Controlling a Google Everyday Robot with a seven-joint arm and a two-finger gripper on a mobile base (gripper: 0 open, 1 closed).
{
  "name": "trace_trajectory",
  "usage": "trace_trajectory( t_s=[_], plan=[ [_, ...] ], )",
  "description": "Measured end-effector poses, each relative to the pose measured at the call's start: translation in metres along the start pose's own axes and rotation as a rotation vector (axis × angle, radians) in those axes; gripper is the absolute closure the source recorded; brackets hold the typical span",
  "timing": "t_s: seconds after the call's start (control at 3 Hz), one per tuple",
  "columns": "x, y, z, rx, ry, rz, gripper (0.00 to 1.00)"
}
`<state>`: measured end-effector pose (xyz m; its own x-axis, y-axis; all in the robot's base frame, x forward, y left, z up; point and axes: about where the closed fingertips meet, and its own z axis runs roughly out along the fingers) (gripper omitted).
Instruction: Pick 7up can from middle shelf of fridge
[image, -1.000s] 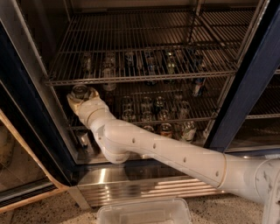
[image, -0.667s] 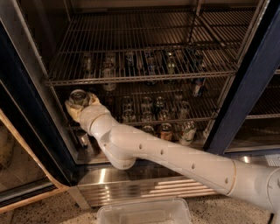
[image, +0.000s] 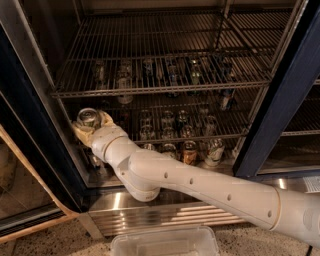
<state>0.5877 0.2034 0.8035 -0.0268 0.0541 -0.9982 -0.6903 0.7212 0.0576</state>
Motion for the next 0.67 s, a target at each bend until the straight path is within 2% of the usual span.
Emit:
trace_trajectory(
  t_s=[0.33,0.67],
  plan=[
    [0.001,0.008,-0.014,0.006,0.021,0.019,1.00],
    [-0.004,0.030,-0.048,-0.009,0.028,0.073,1.00]
  ],
)
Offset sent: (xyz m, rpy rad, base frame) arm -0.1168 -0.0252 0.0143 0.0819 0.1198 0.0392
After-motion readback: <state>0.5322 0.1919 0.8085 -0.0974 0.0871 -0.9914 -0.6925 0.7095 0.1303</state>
